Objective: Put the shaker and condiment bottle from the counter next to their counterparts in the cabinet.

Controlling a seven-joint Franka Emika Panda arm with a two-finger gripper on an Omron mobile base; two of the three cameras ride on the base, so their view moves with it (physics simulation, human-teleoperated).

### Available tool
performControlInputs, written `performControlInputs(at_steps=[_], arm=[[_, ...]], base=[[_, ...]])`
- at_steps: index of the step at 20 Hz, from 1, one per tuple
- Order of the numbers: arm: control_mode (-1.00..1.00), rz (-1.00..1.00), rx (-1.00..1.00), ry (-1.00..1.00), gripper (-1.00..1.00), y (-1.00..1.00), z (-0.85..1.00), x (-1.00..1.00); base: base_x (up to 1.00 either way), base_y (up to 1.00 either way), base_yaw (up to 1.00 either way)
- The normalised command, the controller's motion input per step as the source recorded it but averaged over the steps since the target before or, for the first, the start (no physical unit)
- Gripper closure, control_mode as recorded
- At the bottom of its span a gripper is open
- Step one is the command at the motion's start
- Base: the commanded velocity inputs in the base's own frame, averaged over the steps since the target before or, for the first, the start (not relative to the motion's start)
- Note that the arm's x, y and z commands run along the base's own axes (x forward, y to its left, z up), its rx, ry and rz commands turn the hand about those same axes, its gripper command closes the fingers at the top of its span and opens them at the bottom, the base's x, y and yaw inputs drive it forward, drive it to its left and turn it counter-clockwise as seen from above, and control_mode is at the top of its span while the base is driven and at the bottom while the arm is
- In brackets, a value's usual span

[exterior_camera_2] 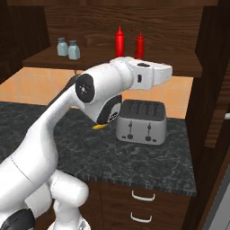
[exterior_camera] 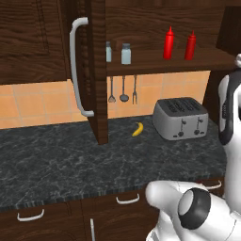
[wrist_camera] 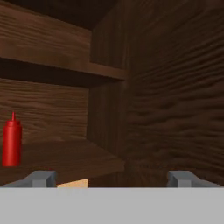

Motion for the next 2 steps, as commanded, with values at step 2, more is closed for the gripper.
performControlInputs(at_steps=[2], arm=[[-1.00,-0.17,0.00,0.05,-1.00,0.00,0.07,-1.00]], base=[[0.00,0.00,0.00]])
